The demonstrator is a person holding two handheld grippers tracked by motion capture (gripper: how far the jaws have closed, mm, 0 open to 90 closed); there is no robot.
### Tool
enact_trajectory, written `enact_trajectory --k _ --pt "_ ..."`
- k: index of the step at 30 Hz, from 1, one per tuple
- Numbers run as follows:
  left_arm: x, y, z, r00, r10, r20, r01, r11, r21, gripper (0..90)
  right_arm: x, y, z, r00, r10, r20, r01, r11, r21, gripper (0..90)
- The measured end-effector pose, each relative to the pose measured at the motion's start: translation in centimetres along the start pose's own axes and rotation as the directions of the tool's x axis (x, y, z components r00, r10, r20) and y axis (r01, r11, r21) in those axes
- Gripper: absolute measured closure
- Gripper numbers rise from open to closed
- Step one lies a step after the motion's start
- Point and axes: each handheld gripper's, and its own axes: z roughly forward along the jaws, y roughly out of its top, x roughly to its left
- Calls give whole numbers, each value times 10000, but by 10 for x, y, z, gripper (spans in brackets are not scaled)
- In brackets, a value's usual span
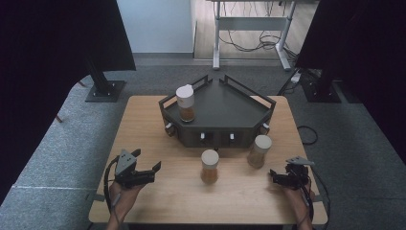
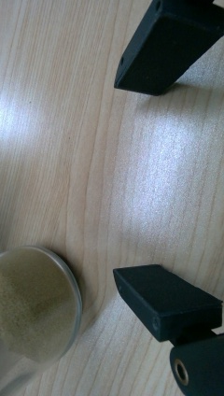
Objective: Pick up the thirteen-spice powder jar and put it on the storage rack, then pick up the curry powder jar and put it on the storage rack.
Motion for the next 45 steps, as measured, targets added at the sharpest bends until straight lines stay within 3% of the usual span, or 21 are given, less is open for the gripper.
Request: enact_trajectory --k 36,45 --pt "0 -52 4 9990 -401 -196 419 9941 998 69 1 -1 -1 10000 -13 -5 13 10000 -8 92" --pt "5 -61 11 9975 -522 -466 587 9867 1514 65 5 3 -12 10000 -17 33 19 9976 -688 81"
